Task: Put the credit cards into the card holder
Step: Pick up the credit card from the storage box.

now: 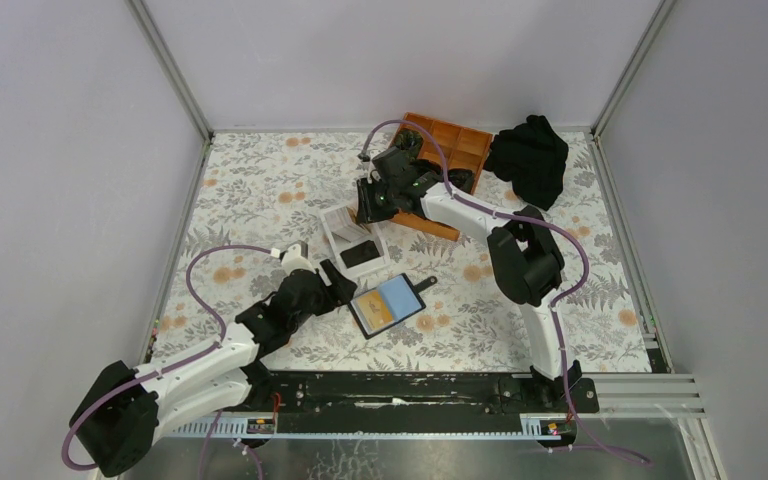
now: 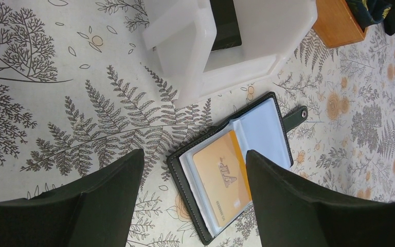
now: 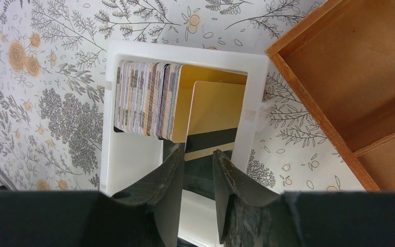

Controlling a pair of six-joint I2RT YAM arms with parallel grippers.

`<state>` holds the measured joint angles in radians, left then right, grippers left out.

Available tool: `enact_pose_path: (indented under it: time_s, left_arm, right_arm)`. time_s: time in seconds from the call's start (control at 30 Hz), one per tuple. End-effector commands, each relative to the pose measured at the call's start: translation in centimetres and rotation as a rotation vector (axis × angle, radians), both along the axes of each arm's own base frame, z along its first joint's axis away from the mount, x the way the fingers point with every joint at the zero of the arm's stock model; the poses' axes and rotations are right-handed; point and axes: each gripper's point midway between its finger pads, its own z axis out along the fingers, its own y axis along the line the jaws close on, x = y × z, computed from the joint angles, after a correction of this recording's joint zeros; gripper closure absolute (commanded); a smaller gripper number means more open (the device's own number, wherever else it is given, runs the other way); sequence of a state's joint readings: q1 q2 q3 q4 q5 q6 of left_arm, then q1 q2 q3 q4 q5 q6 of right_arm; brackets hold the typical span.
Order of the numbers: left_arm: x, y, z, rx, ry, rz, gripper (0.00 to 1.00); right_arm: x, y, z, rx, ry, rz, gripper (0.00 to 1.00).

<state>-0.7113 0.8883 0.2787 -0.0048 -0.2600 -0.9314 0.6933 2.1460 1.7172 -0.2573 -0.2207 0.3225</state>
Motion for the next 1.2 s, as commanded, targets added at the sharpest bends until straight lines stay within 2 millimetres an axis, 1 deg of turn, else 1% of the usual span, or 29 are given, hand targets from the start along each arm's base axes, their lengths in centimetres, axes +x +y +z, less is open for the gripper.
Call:
enact_pose_path:
  time_s: [0.0,0.33,0.53,0.87,1.17]
  left_arm:
    - [0.8,-0.6,1.4,-0.041,-0.043,0.002,0.21]
    - [0.9,-0.8,1.1,-0.047,-0.041,-0.003,0.21]
    - [0.9,-0.9,0.9,-0.046,-0.038,-0.005,0.21]
    - [0.8,-0.8,0.6,-0.043,-0.036,-0.006,0.21]
    - [0.8,-0.8,0.3,-0.037,-0.033,-0.005,0.20]
  right_arm:
    - [1.6,-1.2,2.2,-0.030,-0.083,-0.034,0.67]
    - [2.7,-2.4,1.9,-0.113,-0.130,-0.064,0.69]
    - [3.0,-2.6,1.5,-0.146,-0.143,-0.070,0.71]
    - [3.2,-2.1,1.2,-0.205,-0.186,-0.062,0.73]
    - [4.1,-1.4,0.9,-0.236,-0.209,-0.052,0.74]
